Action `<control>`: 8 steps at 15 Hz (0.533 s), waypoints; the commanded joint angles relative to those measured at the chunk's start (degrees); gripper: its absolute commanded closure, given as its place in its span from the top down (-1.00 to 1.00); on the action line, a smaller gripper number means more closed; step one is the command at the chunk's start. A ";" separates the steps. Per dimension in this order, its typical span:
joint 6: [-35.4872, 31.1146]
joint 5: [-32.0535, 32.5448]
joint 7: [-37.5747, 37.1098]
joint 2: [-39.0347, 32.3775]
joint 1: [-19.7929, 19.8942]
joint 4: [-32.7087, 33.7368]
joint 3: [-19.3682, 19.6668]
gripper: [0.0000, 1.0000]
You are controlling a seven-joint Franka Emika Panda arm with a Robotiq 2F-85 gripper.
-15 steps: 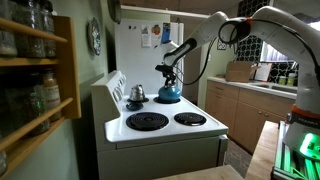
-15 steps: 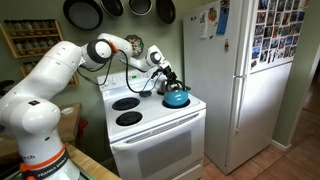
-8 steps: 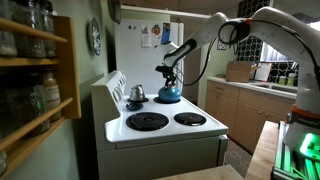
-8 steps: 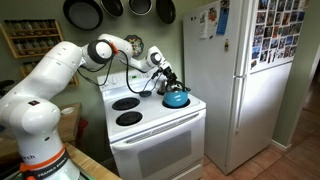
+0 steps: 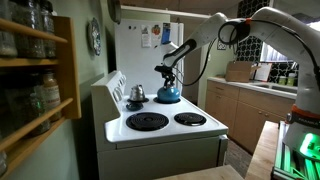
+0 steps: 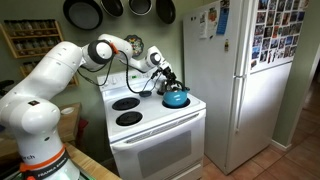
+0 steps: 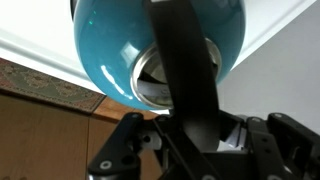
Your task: Move the blue kettle to the front right plate of the stove
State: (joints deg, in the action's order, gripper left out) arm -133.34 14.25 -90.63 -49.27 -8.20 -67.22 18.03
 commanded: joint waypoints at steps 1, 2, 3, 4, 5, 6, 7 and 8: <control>-1.01 1.11 0.11 -1.14 0.84 2.81 -0.30 -0.96; -1.06 1.17 0.13 -1.23 0.87 2.93 -0.23 -0.96; -1.20 1.34 0.18 -1.38 0.88 3.10 -0.09 -0.96; -1.35 1.30 0.30 -1.52 1.00 3.34 -0.11 -0.96; -1.33 1.09 0.50 -1.55 1.14 3.46 -0.29 -0.49; -1.56 1.06 0.57 -1.62 1.21 3.57 -0.32 -0.34; -1.70 1.00 0.74 -1.53 1.28 3.68 -0.36 -0.23; -1.86 0.86 1.04 -1.39 1.38 3.68 -0.51 -0.06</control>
State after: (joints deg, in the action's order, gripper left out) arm -134.01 14.25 -90.44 -50.07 -7.90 -65.64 18.04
